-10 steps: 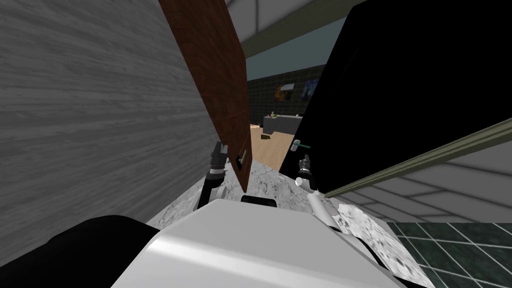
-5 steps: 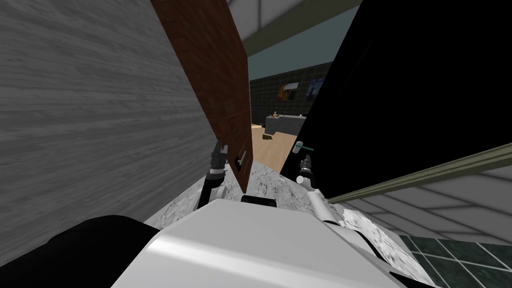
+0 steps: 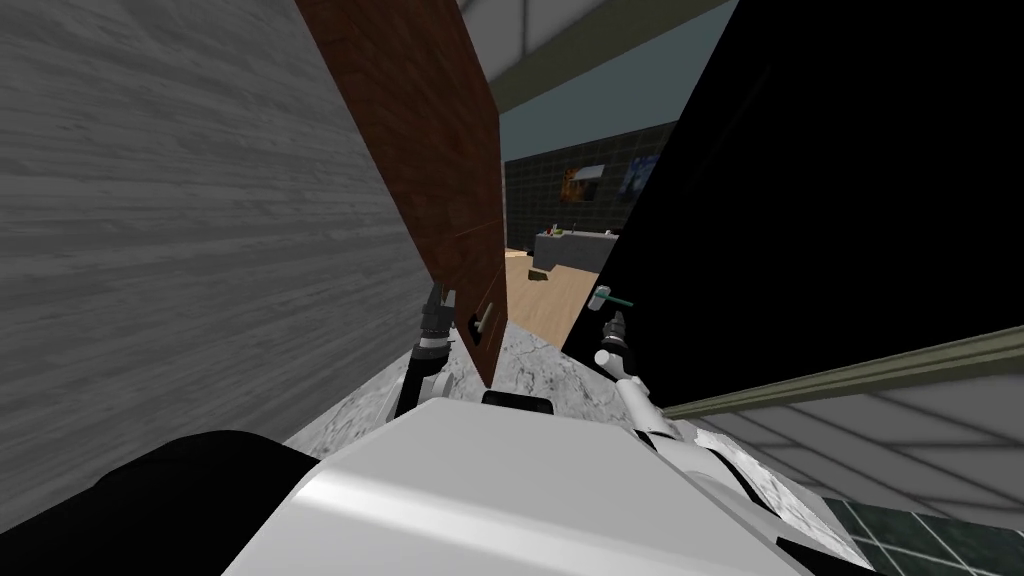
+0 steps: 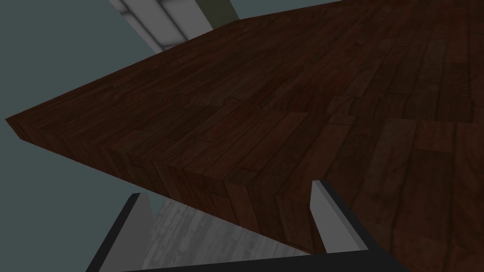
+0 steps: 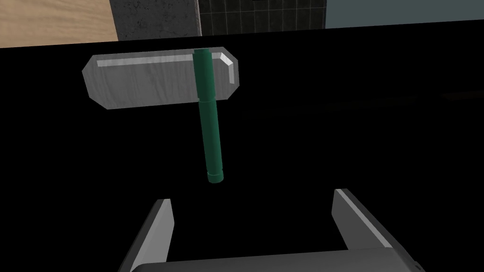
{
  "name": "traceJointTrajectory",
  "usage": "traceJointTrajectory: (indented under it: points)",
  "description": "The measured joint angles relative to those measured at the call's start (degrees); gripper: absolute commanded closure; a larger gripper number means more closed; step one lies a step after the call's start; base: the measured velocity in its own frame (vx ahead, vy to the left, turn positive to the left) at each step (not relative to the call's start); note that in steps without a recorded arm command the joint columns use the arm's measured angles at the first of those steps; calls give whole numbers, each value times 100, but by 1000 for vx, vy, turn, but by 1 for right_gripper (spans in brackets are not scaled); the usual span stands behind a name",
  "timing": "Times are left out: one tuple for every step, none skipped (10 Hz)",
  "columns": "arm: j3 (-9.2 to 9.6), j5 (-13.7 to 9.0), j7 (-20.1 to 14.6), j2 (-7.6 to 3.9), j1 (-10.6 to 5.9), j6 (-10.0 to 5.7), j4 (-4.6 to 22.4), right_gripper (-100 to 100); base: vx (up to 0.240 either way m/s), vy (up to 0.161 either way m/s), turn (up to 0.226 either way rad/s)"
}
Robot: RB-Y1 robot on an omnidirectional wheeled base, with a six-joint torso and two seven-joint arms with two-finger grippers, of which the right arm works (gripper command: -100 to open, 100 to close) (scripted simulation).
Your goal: Pull the door open
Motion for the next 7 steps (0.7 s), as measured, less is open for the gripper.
traceJointTrajectory:
  points:
    - [6,-37,25,-27,-40,-2,87,-100,34,-35,42]
    - [-7,-89,60,-39,-81,-3,161,-100,37,-50,88]
    - [-11,-152,105,-57,-149,-16,290,-100,46,-57,98]
    - [-3,-217,127,-98,-227,-40,450,-100,50,-52,69]
    - [1,-278,142,-138,-274,-55,565,-100,53,-50,95]
    - [-10,-362,185,-175,-326,-55,682,-100,46,-59,75]
    - [-22,-431,239,-196,-400,-54,804,-100,35,-50,62]
